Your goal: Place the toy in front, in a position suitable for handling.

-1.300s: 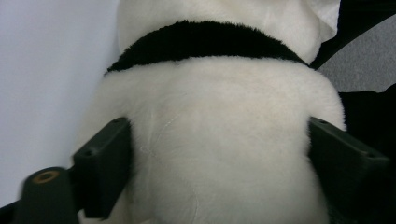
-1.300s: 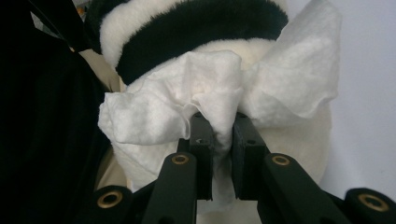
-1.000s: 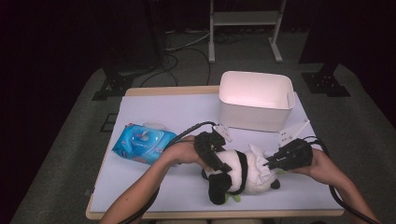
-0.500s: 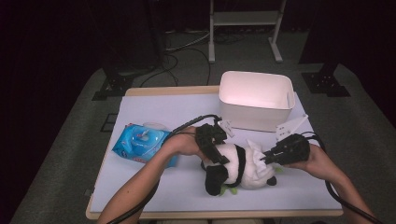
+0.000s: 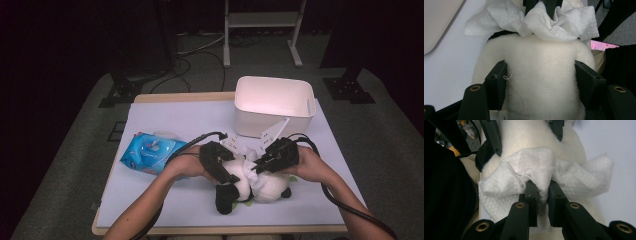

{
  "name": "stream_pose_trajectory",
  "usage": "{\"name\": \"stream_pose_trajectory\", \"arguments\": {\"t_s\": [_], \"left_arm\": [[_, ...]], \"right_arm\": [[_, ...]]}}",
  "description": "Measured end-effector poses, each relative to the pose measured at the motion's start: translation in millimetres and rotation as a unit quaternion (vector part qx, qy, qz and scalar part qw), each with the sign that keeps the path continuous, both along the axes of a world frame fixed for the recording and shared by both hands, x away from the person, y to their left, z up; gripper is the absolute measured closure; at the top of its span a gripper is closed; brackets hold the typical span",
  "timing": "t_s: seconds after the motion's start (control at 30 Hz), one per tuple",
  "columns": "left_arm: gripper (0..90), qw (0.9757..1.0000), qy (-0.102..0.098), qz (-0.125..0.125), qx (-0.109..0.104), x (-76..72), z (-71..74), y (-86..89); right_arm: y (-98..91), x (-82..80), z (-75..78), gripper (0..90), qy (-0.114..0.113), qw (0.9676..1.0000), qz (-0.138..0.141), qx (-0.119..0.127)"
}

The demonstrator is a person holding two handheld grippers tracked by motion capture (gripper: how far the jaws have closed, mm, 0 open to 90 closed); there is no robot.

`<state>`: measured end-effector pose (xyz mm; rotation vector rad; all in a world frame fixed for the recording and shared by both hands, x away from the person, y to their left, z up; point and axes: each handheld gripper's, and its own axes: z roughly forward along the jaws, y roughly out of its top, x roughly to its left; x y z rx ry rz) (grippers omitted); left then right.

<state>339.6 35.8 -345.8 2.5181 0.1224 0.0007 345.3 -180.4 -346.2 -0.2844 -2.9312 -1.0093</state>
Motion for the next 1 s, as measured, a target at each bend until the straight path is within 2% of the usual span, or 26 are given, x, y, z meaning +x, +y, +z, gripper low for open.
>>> {"name": "stream_pose_trajectory", "arguments": {"t_s": [0.23,0.3,0.6,0.83,1.0], "left_arm": [[34.6,1.0000,-0.004,0.000,-0.003,-2.4,-0.8,2.1],[34.4,1.0000,-0.004,0.000,-0.002,-3.5,-0.5,2.0],[32.3,1.0000,0.000,0.000,-0.002,-6.5,-0.1,4.7],[31.4,1.0000,-0.001,0.000,-0.003,-8.2,-0.4,6.6],[30.5,1.0000,-0.001,0.001,-0.006,-8.8,-0.9,6.4]], "right_arm": [[-29.1,-7.2,1.7,79.5,-0.005,0.9997,-0.023,0.004],[-41.0,-9.4,0.1,79.5,-0.001,0.9993,-0.036,0.007],[-75.2,-17.8,-8.0,79.4,0.003,0.9978,-0.063,0.018],[-99.7,-21.8,-18.8,79.5,0.014,0.9956,-0.093,0.002],[-109.2,-22.2,-30.1,79.4,0.023,0.9935,-0.111,-0.011]]}}
